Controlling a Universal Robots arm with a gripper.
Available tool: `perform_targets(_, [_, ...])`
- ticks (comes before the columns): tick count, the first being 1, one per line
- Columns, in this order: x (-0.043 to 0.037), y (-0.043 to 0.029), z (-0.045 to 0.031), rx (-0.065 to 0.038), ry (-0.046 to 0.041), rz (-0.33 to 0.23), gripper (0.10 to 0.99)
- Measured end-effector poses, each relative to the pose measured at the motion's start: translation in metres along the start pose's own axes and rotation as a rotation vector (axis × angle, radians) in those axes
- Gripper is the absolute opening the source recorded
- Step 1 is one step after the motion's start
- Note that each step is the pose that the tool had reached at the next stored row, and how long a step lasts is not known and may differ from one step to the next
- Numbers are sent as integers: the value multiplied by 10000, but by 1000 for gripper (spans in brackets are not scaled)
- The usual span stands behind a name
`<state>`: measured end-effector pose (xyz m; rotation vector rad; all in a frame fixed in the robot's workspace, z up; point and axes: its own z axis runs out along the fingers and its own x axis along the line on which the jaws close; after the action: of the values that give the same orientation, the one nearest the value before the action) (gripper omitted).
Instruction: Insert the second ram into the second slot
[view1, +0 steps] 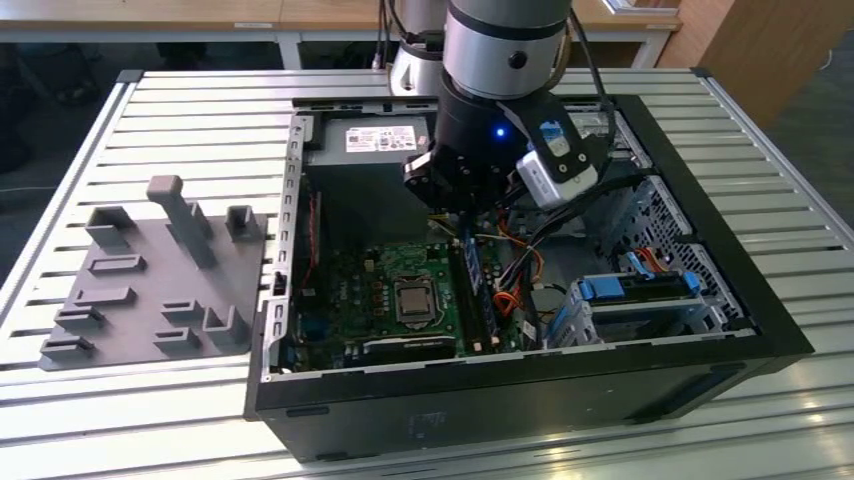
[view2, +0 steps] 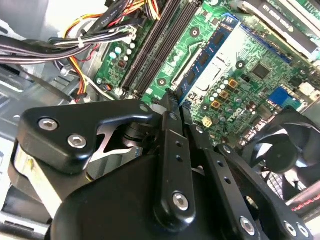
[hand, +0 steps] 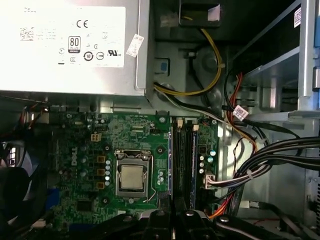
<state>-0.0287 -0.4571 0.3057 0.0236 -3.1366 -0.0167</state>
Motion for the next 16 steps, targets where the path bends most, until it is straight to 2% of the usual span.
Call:
perform_targets(6, [1, -107, 50, 2, 5, 92, 141])
perform_targets(16, [-25, -120, 232, -1, 17, 86, 141])
